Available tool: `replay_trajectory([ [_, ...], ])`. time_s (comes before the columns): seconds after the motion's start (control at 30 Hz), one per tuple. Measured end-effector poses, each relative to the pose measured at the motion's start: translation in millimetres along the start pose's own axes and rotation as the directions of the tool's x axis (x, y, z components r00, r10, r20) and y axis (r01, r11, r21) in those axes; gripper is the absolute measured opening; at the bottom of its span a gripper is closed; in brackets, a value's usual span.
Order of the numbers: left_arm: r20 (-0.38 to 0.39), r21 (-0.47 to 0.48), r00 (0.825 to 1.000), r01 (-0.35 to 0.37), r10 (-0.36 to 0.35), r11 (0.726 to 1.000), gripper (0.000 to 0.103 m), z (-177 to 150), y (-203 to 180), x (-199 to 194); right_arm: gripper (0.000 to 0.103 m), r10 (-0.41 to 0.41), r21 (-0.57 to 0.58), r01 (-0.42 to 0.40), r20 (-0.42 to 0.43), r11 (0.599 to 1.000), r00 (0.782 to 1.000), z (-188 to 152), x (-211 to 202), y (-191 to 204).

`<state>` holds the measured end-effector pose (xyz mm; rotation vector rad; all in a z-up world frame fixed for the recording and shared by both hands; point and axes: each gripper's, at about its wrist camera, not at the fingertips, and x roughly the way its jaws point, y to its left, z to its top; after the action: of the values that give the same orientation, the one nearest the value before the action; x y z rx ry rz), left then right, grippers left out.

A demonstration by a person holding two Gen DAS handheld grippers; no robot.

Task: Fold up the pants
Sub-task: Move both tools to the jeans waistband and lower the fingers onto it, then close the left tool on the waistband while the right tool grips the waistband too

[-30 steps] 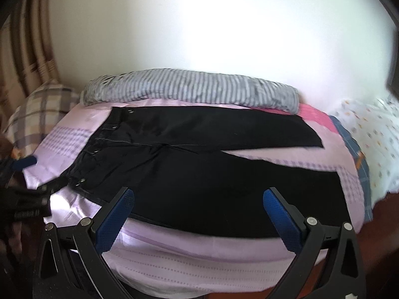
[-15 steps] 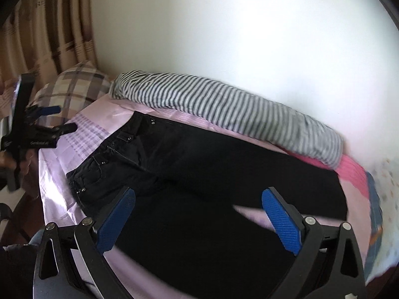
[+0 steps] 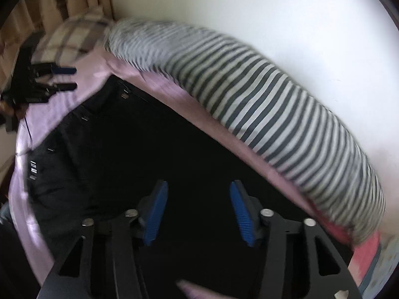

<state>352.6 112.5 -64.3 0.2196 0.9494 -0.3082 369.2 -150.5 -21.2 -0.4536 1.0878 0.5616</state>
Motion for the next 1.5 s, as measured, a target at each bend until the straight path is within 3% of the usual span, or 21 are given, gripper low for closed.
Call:
replay_trajectory([
  [0.13, -0.042, -0.017, 0.997, 0.066, -0.066, 0.998, 0.058, 6.0, 17.0, 33.9, 0.033, 0.047, -0.054, -0.051, -0.085, 0.997, 0.995, 16.1, 45.7, -22.7],
  [0.37, -0.07, -0.016, 0.979, 0.191, -0.192, 0.981, 0.058, 19.4, 30.1, 71.3, 0.032, 0.115, -0.091, -0.131, -0.161, 0.987, 0.98, 33.2, 90.7, -56.6],
  [0.47, -0.09, 0.007, 0.977, 0.196, -0.194, 0.981, 0.058, 23.8, 29.1, 80.0, 0.032, 0.155, -0.088, -0.175, -0.198, 0.981, 0.968, 35.9, 101.7, -67.8],
  [0.67, -0.112, 0.007, 0.969, 0.225, -0.223, 0.974, 0.058, 24.0, 34.3, 84.2, 0.024, 0.193, -0.1, -0.22, -0.222, 0.97, 0.956, 31.2, 108.9, -79.4],
  [0.97, -0.116, 0.039, 0.965, 0.24, -0.234, 0.97, 0.058, 23.6, 43.7, 65.3, 0.014, 0.186, -0.108, -0.21, -0.198, 0.972, 0.962, 21.9, 96.9, -72.8],
  [1.1, -0.086, 0.008, 0.97, 0.228, -0.227, 0.974, 0.059, 24.8, 61.9, 60.0, 0.012, 0.173, -0.107, -0.194, -0.183, 0.975, 0.968, 21.3, 92.9, -60.1],
  [1.2, -0.118, -0.005, 0.952, 0.285, -0.284, 0.959, 0.06, 28.9, 65.5, 70.1, 0.011, 0.184, -0.091, -0.202, -0.175, 0.975, 0.967, 22.3, 87.6, -51.6],
  [1.3, -0.169, 0.073, 0.954, 0.264, -0.249, 0.962, 0.065, 34.9, 57.0, 84.1, 0.011, 0.188, -0.083, -0.203, -0.164, 0.976, 0.968, 18.8, 77.9, -52.5],
  [1.5, -0.173, 0.078, 0.944, 0.298, -0.282, 0.951, 0.066, 37.7, 66.2, 79.8, 0.011, 0.201, -0.074, -0.214, -0.156, 0.974, 0.967, 12.5, 70.2, -47.2],
])
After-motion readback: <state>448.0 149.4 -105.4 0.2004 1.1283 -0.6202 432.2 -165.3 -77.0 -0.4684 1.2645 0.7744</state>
